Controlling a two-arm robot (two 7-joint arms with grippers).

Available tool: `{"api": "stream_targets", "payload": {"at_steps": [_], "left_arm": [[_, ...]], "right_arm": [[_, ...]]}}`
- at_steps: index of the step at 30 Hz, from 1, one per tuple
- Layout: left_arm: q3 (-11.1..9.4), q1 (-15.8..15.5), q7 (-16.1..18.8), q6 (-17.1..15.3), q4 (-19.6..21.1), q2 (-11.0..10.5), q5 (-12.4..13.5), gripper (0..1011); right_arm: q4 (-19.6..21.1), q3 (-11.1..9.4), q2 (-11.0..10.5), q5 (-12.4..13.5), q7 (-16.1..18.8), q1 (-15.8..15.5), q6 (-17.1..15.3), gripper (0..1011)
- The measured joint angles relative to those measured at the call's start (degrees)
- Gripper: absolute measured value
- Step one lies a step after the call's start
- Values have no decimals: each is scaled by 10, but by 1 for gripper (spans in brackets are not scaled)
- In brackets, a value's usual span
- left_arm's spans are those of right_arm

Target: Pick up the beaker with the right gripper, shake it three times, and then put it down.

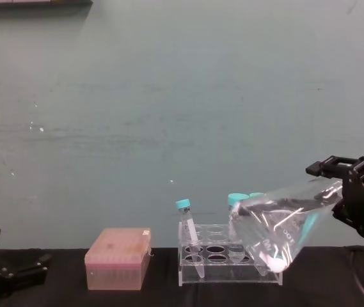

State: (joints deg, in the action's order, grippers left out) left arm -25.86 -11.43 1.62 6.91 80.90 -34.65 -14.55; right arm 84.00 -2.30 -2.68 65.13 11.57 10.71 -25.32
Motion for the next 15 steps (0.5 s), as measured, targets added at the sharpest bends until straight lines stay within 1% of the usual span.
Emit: {"api": "stream_targets", "payload": {"at_steps": [1,3,4,6,7,8,9,10,12,13,14,15], "left_arm": [[0,0,0,0,0,0,0,1000],[0,0,0,0,0,0,0,1000],[0,0,0,0,0,0,0,1000],[0,0,0,0,0,0,0,1000],[0,0,0,0,0,0,0,1000],[0,0,0,0,0,0,0,1000],[0,0,0,0,0,0,0,1000],[0,0,0,0,0,0,0,1000],[0,0,0,0,0,0,0,1000],[0,0,0,0,0,0,0,1000],[0,0,0,0,0,0,0,1000],[0,0,0,0,0,0,0,1000]], "right_arm": [[0,3,-3,-2,0,0,2,456],[2,16,-18,-26,3,0,17,456],[5,33,-36,-63,10,1,38,456],[8,54,-59,-109,15,3,62,456],[11,74,-82,-154,16,5,82,456],[14,87,-96,-177,16,6,92,456],[16,101,-110,-208,15,8,105,456],[21,128,-139,-267,9,13,128,456],[24,151,-164,-317,1,19,145,456],[26,164,-177,-348,-3,22,152,456],[29,181,-196,-396,-10,27,162,456],[29,181,-196,-396,-10,27,162,456]]}}
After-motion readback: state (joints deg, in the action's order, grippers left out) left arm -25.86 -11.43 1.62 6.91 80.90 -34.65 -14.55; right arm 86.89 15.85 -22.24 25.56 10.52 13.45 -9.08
